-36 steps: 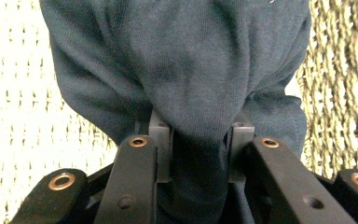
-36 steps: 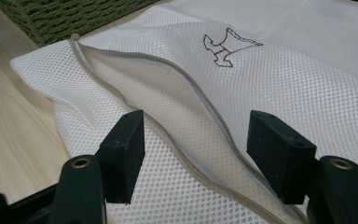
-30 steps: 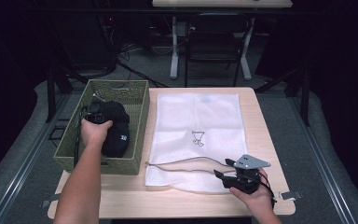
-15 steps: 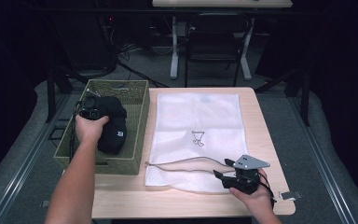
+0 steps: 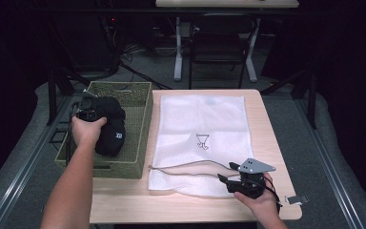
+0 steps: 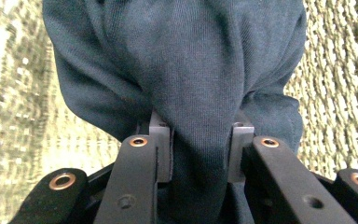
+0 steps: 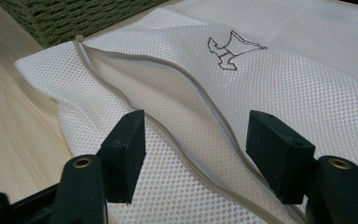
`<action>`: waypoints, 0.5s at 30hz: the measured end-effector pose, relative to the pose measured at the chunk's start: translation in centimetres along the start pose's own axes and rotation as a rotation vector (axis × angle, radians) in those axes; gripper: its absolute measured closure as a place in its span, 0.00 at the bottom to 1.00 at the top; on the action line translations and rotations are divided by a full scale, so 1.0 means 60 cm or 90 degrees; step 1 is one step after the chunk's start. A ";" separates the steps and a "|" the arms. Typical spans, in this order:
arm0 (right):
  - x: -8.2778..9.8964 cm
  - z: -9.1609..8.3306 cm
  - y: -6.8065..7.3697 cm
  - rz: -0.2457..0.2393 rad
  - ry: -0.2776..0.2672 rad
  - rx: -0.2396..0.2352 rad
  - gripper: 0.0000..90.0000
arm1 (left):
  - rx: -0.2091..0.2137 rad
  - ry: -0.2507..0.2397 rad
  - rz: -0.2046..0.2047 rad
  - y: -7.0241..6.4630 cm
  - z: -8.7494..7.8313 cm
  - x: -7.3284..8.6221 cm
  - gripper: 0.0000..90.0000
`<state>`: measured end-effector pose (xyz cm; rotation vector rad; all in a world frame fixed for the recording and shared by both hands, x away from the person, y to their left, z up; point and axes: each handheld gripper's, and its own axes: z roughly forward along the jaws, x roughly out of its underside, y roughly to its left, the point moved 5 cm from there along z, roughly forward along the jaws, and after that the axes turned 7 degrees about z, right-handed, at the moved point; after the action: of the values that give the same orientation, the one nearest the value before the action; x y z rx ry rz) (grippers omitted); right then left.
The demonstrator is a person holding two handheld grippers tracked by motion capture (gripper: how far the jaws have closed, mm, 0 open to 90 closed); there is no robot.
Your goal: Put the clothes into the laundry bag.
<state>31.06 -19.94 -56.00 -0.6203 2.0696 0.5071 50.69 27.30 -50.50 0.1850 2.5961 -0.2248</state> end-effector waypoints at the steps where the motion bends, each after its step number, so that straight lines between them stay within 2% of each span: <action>1: 0.000 0.000 0.000 0.000 0.000 0.000 0.41 | 0.001 -0.002 0.000 0.000 -0.002 -0.001 0.80; 8: 0.000 0.000 0.000 0.003 -0.001 0.000 0.41 | 0.000 -0.012 0.000 -0.001 -0.012 -0.007 0.80; 15: 0.000 -0.001 0.000 0.003 -0.002 -0.001 0.41 | 0.005 -0.008 0.000 -0.002 -0.015 -0.007 0.80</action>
<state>31.03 -19.96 -55.96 -0.6143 2.0691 0.5117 50.57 27.29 -49.53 0.1861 2.5831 -0.2354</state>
